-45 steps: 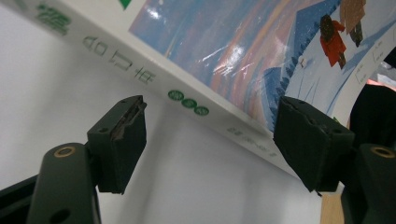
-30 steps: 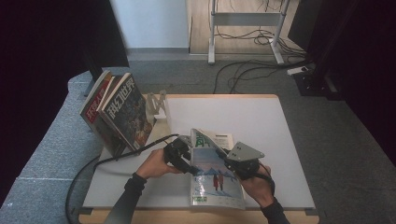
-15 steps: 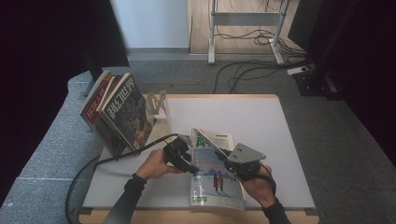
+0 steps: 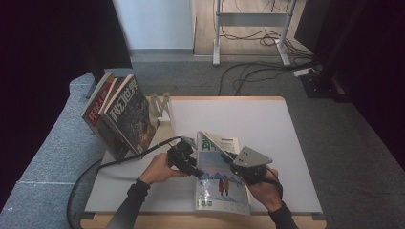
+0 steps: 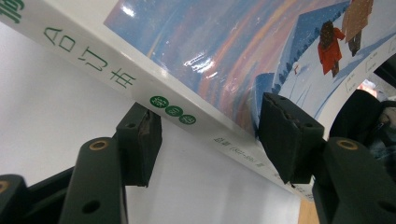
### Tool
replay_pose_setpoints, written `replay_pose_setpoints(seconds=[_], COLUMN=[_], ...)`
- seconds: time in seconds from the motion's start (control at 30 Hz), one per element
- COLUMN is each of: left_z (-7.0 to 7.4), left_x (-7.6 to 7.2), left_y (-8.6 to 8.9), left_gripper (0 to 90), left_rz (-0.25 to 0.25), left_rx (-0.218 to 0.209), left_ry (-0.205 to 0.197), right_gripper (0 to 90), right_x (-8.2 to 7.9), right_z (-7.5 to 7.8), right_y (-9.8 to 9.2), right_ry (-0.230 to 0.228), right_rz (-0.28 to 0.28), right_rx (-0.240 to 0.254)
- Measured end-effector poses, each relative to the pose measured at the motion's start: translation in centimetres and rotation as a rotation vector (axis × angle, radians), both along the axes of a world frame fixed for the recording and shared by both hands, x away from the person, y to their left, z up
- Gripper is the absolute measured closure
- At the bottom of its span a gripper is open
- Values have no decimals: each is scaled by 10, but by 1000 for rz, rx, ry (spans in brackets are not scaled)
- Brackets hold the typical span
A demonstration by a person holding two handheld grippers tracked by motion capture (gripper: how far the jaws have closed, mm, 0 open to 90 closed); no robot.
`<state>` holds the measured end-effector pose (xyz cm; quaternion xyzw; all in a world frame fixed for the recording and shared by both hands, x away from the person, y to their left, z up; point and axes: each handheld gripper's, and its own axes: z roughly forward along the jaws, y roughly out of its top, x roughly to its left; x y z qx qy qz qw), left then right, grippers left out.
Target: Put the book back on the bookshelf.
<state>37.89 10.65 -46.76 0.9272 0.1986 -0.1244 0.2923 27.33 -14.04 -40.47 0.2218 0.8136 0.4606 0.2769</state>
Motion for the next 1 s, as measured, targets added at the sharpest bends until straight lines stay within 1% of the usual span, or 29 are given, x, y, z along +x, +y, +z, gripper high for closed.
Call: replay_pose_setpoints(seconds=[0.13, 0.23, 0.4, 0.6, 0.67, 0.77, 0.83, 0.97, 1.0], left_z=[-3, -3, 0, 3, 5, 10, 14, 23, 26], left_x=[2, 3, 6, 7, 8, 11, 12, 12, 12], left_y=[2, 2, 3, 3, 4, 7, 9, 14, 16], left_gripper=[386, 390, 430, 448, 465, 501, 520, 543, 552], left_rz=[-6, -4, -12, -12, -2, 27, 37, 54, 57], left_rx=[-12, -8, -10, -4, -10, -29, -37, -58, -66], left_ry=[5, 11, 33, 41, 49, 50, 47, 5, -11], right_gripper=[840, 840, 844, 846, 846, 846, 846, 843, 840], right_x=[4, 5, 4, 5, 5, 5, 5, 4, 4], right_z=[-2, -2, 1, 3, 4, 8, 11, 17, 19], right_y=[1, 1, 0, -2, -3, -3, -4, -3, -3], right_ry=[5, 5, -10, -25, -32, -47, -60, -85, -89], right_rz=[5, 10, 33, 56, 63, 65, 68, 79, 80], right_rx=[8, 8, 10, 16, 21, 24, 29, 39, 44])
